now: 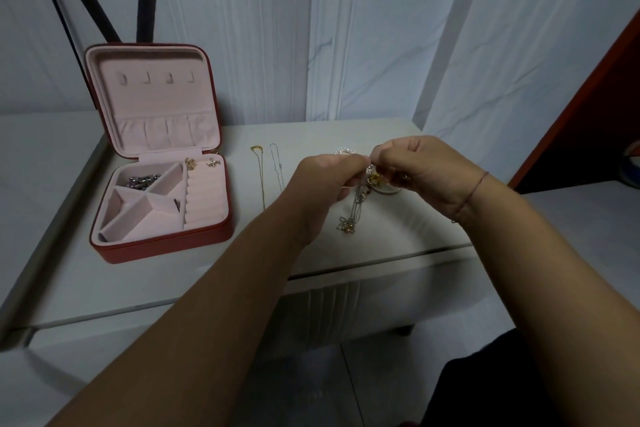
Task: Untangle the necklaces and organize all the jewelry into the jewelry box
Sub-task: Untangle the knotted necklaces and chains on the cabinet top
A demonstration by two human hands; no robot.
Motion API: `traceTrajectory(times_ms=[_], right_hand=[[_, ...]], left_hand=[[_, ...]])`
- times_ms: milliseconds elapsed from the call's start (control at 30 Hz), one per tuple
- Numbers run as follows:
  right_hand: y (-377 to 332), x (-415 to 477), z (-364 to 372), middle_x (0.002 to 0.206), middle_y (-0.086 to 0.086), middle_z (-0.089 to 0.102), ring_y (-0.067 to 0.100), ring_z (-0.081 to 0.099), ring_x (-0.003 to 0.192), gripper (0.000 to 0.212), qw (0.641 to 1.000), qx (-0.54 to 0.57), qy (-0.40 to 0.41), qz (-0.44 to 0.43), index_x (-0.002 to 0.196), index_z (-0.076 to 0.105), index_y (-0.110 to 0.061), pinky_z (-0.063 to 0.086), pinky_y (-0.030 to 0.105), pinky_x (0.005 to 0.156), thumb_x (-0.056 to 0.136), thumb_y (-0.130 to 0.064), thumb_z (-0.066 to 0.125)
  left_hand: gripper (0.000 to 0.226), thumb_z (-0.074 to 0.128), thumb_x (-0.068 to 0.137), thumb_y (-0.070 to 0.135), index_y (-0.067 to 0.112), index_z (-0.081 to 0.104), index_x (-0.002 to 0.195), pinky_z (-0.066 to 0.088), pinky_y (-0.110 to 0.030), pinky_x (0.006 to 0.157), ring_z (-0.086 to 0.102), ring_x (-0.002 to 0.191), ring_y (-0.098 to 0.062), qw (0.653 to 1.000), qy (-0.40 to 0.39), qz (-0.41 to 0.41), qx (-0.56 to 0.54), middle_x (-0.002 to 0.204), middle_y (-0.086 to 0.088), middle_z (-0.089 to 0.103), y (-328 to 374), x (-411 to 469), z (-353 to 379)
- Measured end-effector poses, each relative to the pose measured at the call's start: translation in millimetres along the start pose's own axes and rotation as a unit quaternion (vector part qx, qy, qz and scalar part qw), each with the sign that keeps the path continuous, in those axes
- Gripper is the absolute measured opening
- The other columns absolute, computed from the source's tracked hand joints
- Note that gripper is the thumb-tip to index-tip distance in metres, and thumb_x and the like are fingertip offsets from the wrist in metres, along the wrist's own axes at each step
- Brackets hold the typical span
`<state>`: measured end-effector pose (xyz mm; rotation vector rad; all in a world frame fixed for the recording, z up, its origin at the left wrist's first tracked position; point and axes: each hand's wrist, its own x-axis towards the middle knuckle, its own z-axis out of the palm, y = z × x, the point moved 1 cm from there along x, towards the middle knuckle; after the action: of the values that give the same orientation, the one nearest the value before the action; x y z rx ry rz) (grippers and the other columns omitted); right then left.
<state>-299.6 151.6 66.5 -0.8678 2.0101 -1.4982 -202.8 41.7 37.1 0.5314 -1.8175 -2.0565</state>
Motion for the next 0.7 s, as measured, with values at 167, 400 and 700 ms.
traceTrajectory(times_ms=[167,400,700], right_hand=[[-0.8,-1.3,3.7,0.072,0.013,0.048,0.016,0.039,0.062,0.029,1.000,-0.014,-0.019,-0.010,0.087,0.065,0.008,0.030,0.028,0.061,0.070,-0.015,0.061],[0.6,-1.1,-2.1,0.063,0.005,0.045,0.011,0.039,0.059,0.021,1.000,-0.020,-0.017,-0.012,0.067,0.059,-0.006,0.030,0.025,0.060,0.088,-0.003,0.056],[0.5,-1.8,-2.5,0.065,0.007,0.041,0.013,0.035,0.060,0.013,0.998,-0.034,-0.042,-0.029,0.075,0.059,0.000,0.030,0.026,0.059,0.079,-0.012,0.059]], left_hand=[[0.016,0.059,0.074,0.023,0.008,0.056,0.075,0.036,-0.034,0.071,0.042,0.074,-0.020,0.999,-0.037,0.004,0.034,0.072,-0.010,0.048,1.2,-2.3,6.0],[0.017,0.049,0.092,0.013,0.008,0.058,0.079,0.040,-0.031,0.072,0.050,0.069,-0.015,0.997,-0.058,-0.025,-0.045,0.073,-0.006,0.053,-3.9,1.5,4.4],[0.019,0.042,0.096,0.016,0.007,0.054,0.085,0.040,-0.027,0.066,0.048,0.067,-0.013,0.989,-0.095,-0.064,-0.090,0.075,-0.008,0.051,-3.8,0.2,7.9]])
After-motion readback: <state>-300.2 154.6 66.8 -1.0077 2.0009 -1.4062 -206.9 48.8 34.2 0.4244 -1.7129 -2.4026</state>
